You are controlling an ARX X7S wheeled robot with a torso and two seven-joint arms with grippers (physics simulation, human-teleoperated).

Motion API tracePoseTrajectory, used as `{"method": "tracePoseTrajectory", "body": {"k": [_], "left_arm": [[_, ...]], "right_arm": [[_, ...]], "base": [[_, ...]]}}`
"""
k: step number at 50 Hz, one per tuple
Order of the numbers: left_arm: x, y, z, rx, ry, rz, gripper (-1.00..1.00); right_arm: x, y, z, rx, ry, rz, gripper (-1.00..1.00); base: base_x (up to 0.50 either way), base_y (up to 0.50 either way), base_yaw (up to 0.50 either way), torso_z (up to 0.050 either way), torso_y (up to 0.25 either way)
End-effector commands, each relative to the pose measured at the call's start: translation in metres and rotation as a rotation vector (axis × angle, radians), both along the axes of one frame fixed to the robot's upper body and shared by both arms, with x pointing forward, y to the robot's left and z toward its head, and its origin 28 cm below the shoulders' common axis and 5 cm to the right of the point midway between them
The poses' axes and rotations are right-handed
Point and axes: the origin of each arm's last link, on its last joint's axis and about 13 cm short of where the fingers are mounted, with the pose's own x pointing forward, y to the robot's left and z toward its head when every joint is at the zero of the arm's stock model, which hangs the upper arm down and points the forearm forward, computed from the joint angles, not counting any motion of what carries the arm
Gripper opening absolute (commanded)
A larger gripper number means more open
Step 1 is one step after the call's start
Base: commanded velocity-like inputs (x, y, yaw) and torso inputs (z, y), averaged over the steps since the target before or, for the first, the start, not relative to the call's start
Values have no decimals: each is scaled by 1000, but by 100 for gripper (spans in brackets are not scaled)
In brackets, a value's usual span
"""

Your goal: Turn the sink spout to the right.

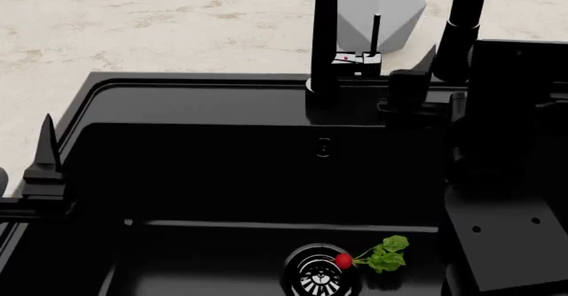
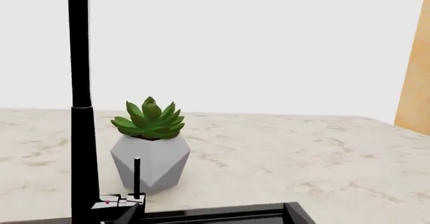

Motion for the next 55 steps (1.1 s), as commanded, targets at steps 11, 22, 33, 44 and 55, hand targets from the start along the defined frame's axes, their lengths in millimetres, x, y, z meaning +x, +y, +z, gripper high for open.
{"method": "tracePoseTrajectory", "body": {"k": [11,22,33,44,55], "left_arm": [[1,0,0,1,1,1,100],[1,0,-1,4,4,-6,100],[1,0,0,4,8,-7,100],[1,0,-1,6,14,-5,100],[1,-2,0,15,7,5,100]], "right_arm": [[16,-13,7,-19,19,-45,100],[20,-18,8,-16,21,-56,100],[28,-25,10,-18,30,-78,100],[35,-32,6,-10,53,-104,100],[42,-33,5,-7,52,-138,100]], "base": [[0,0,0,0,0],[0,0,0,0,0],[0,0,0,0,0],[1,0,0,0,0],[2,0,3,0,0]]}}
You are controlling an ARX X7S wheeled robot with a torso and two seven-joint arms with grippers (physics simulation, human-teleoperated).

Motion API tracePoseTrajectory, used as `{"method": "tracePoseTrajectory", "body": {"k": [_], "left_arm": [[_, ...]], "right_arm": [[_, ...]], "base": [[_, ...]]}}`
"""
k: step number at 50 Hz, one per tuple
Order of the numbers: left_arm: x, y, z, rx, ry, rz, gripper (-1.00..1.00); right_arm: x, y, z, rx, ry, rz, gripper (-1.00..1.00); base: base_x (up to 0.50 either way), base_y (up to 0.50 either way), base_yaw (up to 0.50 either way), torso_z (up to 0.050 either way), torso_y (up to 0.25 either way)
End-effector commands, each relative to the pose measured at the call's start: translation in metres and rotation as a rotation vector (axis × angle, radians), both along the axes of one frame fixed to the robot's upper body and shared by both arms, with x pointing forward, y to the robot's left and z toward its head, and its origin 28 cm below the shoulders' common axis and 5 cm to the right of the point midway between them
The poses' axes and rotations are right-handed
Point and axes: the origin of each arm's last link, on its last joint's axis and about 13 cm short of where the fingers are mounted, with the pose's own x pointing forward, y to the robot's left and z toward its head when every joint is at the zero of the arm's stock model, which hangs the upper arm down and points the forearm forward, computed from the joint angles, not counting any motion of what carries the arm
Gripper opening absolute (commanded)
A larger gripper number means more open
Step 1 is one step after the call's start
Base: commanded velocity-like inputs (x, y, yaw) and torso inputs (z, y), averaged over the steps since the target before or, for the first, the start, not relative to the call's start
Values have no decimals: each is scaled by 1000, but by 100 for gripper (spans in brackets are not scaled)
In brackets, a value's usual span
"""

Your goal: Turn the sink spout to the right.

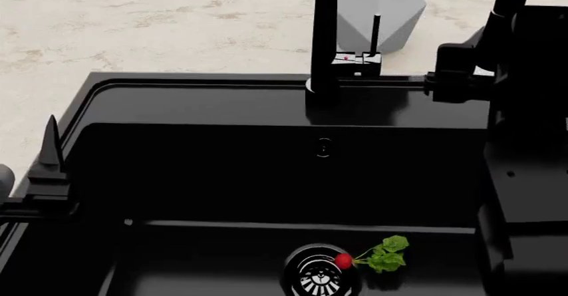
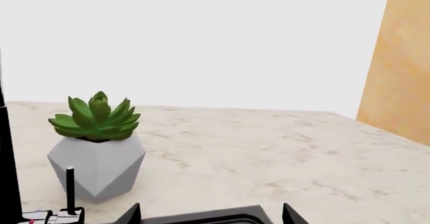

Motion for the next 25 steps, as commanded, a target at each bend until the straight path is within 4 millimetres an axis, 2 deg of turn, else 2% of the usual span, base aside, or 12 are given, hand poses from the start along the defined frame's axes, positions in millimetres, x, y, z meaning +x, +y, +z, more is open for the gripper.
{"method": "tracePoseTrajectory", "body": {"k": [1,25], "left_arm": [[0,0,0,4,-3,5,100],[0,0,1,0,-4,3,100]], "right_arm": [[8,1,-4,23,13,-36,100],[15,3,0,35,18,-53,100]], "base": [[0,0,3,0,0],[3,1,5,0,0]]}}
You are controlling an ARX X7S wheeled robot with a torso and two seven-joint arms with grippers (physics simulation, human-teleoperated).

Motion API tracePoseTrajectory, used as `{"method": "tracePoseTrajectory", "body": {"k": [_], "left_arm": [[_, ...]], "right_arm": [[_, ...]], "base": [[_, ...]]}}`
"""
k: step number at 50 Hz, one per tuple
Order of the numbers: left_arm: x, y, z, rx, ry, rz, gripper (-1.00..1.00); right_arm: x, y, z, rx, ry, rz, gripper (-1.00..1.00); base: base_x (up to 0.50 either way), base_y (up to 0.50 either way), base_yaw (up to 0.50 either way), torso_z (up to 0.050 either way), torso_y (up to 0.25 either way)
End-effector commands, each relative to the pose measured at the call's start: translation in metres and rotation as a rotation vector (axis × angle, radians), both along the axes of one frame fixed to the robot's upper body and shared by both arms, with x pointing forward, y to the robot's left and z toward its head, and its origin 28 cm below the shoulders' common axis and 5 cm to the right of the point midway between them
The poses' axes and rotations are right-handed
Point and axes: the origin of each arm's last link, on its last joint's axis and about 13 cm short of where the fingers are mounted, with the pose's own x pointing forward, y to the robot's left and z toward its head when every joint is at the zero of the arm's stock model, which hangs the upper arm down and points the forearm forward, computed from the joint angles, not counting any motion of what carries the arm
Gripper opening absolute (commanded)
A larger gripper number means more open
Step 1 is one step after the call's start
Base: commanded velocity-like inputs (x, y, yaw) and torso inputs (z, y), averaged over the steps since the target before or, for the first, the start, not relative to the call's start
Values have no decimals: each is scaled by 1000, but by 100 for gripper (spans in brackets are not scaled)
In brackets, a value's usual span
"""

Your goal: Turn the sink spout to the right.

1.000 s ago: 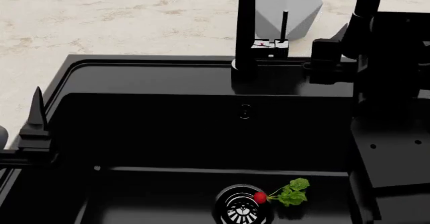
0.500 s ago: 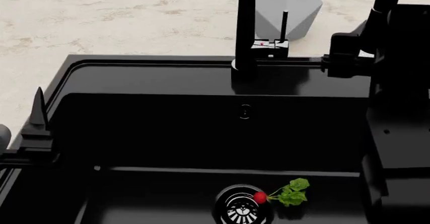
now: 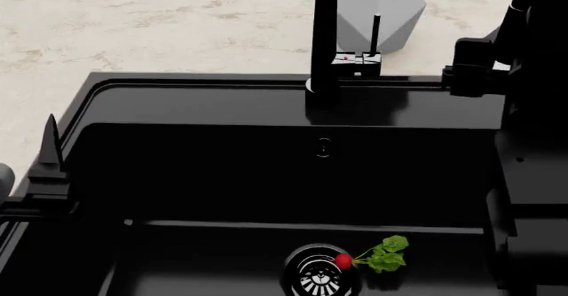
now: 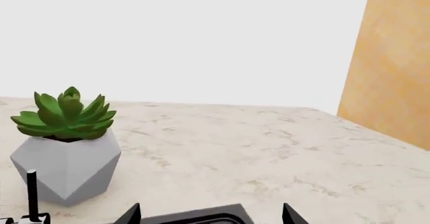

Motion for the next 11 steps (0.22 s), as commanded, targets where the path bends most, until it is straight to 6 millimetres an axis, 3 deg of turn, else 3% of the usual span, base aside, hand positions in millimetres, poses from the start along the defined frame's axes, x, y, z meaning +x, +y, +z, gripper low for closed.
{"method": "tracePoseTrajectory", "body": {"k": [1,11], "left_arm": [[0,0,0,-2,-2,-1,100],[0,0,0,-3,-4,0,100]], "right_arm": [[4,14,-2,48,0,9,100],[5,13,-1,49,-1,7,100]], "base": [[12,3,4,0,0],[2,1,4,0,0]]}}
